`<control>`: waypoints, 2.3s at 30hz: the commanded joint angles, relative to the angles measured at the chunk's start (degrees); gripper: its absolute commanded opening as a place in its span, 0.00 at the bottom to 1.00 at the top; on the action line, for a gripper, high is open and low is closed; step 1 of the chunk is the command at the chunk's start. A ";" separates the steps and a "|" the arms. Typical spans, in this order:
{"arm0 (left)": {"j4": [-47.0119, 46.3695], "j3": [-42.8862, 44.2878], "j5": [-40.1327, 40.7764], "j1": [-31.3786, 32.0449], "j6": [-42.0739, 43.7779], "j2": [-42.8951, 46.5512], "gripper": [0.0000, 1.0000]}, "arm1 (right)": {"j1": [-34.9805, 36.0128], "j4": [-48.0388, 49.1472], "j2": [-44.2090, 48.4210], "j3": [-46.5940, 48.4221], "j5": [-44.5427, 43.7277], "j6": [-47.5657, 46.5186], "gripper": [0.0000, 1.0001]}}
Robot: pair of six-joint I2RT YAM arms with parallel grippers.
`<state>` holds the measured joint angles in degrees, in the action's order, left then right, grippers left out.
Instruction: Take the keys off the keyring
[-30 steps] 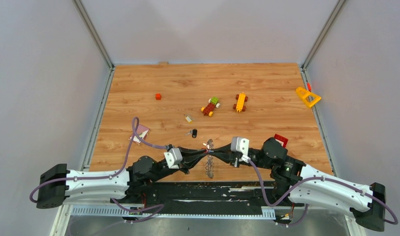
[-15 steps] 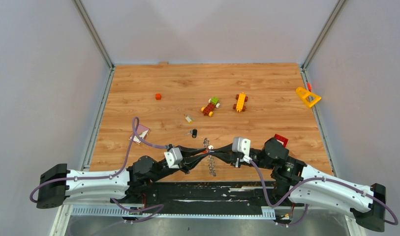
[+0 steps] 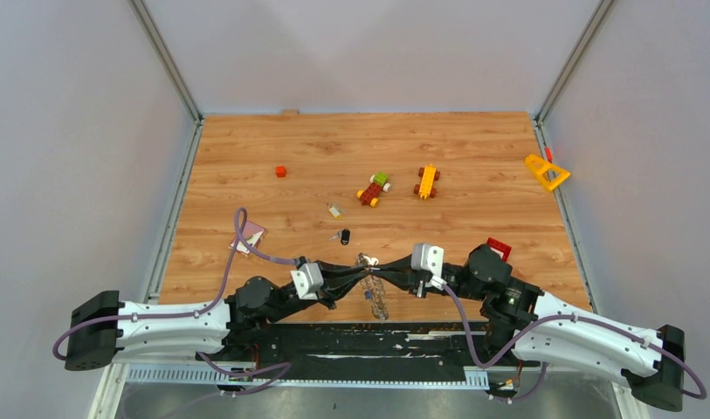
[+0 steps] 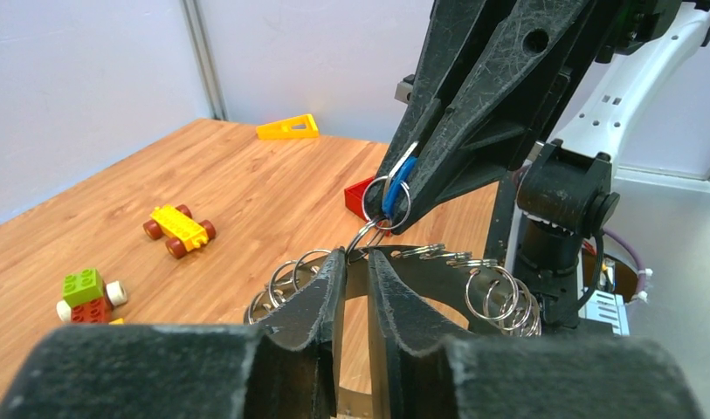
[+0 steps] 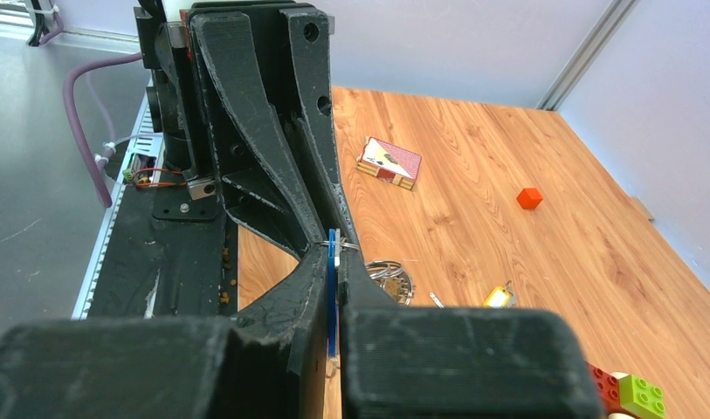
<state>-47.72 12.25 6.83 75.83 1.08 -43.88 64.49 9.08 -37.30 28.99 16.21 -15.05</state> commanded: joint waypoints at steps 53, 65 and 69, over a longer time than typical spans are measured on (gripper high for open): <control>40.58 17.51 7.29 0.19 8.91 2.91 0.00 | 0.42 -6.00 -2.78 5.65 -7.36 -4.10 0.00; 43.21 21.26 9.07 0.19 9.36 -2.72 0.00 | 0.46 -5.79 -5.82 6.75 1.35 -4.68 0.00; 43.16 22.14 7.85 0.21 9.38 -4.19 0.00 | 0.51 -5.57 -7.58 7.28 1.44 -4.51 0.00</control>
<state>-3.79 31.57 14.37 76.07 9.50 -46.96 64.69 -0.49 -43.88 32.53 14.04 -19.62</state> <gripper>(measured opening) 0.006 0.047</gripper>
